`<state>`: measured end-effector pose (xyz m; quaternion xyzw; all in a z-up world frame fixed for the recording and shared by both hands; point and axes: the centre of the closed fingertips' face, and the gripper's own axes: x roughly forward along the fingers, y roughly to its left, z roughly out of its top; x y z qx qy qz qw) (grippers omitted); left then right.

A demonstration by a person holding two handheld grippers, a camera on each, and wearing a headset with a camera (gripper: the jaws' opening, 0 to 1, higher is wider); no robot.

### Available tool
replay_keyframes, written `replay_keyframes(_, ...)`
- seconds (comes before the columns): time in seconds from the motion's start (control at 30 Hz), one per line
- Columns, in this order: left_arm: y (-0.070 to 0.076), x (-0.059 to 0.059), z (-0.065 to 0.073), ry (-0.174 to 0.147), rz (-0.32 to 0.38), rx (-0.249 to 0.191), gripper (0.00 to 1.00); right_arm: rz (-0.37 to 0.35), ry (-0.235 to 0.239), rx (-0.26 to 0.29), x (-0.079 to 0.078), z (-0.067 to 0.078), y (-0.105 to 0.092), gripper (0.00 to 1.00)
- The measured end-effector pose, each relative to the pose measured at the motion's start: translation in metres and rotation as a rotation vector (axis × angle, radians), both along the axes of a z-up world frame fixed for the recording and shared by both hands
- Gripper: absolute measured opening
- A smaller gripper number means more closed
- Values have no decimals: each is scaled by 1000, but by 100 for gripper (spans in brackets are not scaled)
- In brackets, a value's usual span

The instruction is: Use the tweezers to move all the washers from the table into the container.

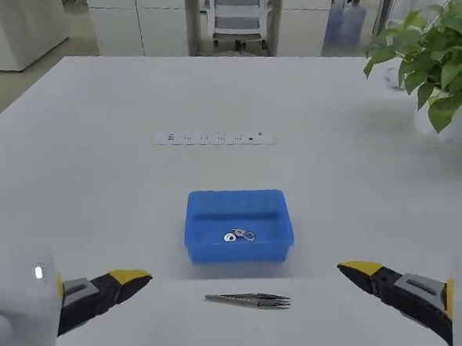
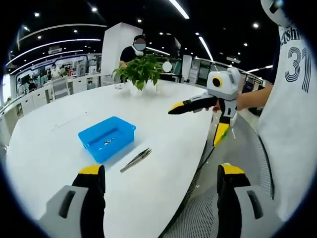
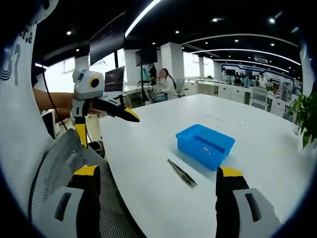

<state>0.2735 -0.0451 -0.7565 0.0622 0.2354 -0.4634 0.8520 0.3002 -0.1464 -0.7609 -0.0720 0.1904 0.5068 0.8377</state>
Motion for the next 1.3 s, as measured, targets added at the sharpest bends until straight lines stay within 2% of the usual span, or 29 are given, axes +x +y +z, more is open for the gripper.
replay_keyframes(0.13, -1, -7, 2, 0, 1, -8, 99, -23, 38, 12, -6, -1, -2, 100)
replay_keyframes(0.3, 3, -7, 4, 2, 23, -20, 99, -19, 37, -16, -12, -4, -2, 100)
replay_keyframes(0.4, 7, -5, 7, -13, 39, -19, 99, -15, 23, -29, -13, -3, -2, 100)
replay_keyframes(0.43, 9, -4, 8, -21, 41, -17, 99, -16, 28, -32, -13, -3, -2, 100)
replay_keyframes(0.5, 10, -4, 8, -19, 41, -16, 99, -21, 39, -29, -11, -3, -2, 100)
replay_keyframes(0.63, 11, -5, 9, -19, 35, 0, 99, -38, 49, -19, -8, 1, -2, 100)
replay_keyframes(0.83, 24, 0, 9, -29, 33, 45, 99, -47, 27, -2, -5, 16, -1, 100)
replay_keyframes(0.93, 24, -2, 9, -28, 28, 52, 99, -56, 24, -9, -3, 16, -3, 100)
replay_keyframes(1.23, 17, -7, 12, -26, 40, 26, 99, -61, 29, -23, -5, 14, -3, 100)
replay_keyframes(1.3, 17, -7, 13, -31, 34, 35, 99, -60, 30, -20, -6, 14, -3, 100)
